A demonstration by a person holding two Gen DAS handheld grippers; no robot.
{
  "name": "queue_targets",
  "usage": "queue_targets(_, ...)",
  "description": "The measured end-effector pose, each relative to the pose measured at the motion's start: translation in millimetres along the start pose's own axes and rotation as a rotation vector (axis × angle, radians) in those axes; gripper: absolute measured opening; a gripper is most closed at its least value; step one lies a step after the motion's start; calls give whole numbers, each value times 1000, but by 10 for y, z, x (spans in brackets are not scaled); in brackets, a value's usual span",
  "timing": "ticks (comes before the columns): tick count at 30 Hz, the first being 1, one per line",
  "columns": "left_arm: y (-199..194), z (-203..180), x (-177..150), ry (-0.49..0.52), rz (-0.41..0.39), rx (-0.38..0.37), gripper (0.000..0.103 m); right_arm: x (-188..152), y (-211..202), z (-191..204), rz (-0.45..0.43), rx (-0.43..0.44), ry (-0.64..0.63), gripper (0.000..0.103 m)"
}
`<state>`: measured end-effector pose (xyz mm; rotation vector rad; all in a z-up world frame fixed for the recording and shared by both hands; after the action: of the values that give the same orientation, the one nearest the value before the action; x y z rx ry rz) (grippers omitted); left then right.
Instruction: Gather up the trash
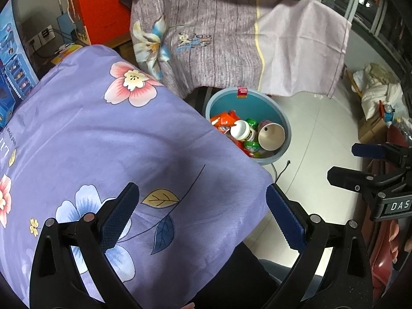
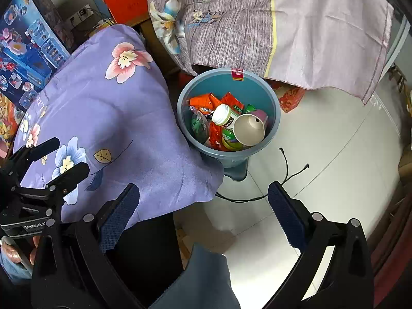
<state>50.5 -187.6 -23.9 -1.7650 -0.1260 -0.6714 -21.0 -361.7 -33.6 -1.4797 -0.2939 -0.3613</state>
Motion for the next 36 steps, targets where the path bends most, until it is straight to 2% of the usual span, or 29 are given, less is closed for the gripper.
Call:
queue_targets(20, 6, 49, -14, -32, -8, 13, 99, -18, 69, 45, 5, -5, -5, 96)
queue_targets(25, -16, 62, -15, -41, -11, -20, 99, -15, 88, 63, 6, -12, -9, 96)
queue_targets(36, -4, 83, -30, -37, -19, 26, 99, 6, 77, 61, -16, -64, -20, 96)
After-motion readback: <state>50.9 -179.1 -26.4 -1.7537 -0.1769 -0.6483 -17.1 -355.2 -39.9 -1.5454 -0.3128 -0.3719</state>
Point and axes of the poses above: each gripper's, at about its wrist camera, not at the fingertips, and y roughly the way its jaws point, z to its left, x to its top, the point moved 3 cm from there along y, roughly the way its jaws point, and after that the axes turned 10 degrees about -y, right-handed, at the moved point
